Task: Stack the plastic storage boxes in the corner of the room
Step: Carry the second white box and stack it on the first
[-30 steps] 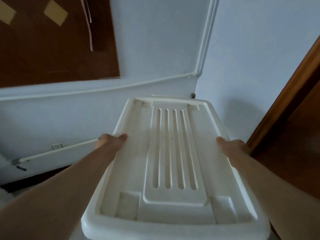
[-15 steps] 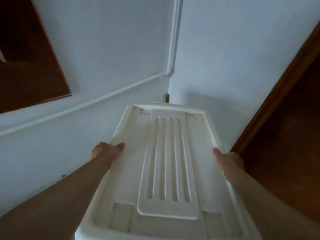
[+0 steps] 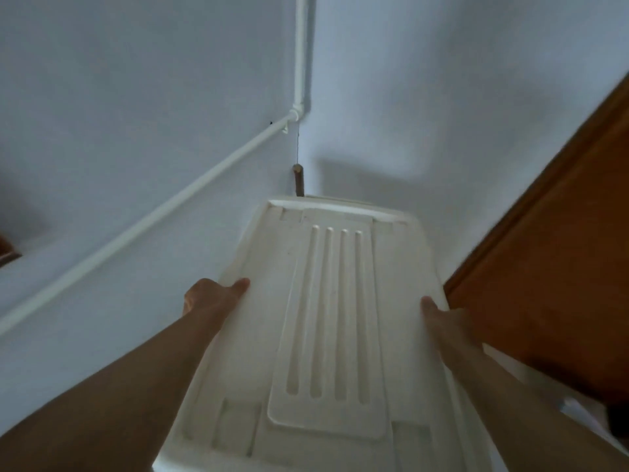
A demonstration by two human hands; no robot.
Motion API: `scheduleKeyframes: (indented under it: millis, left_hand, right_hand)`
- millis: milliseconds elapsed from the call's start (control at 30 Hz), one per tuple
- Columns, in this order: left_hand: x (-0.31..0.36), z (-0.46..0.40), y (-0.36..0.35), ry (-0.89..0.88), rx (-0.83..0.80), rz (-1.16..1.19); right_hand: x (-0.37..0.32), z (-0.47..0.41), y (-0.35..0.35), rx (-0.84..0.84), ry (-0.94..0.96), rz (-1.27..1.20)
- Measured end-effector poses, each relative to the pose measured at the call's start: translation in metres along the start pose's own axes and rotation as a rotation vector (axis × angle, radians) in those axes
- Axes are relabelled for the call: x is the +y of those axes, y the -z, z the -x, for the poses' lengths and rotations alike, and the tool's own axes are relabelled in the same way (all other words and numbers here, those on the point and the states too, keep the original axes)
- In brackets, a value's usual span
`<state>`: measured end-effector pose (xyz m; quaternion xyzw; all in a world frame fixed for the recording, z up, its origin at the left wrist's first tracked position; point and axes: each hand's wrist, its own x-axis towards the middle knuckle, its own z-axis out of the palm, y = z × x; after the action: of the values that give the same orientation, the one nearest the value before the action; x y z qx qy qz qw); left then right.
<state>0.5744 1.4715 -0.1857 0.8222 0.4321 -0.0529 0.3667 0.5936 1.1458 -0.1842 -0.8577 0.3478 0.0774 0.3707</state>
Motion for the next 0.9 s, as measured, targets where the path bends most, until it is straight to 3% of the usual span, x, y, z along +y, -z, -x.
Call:
scheduleKeyframes:
  millis: [400, 900]
  left_hand:
    - [0.015, -0.148, -0.027, -0.232, -0.163, -0.232]
    - [0.011, -0.225, -0.078, -0.33, -0.183, -0.299]
  right_hand:
    - [-0.004, 0.019, -0.119, 0.192, -0.311, -0.05]
    - [0.004, -0.015, -0.202, 0.265, -0.419, -0.088]
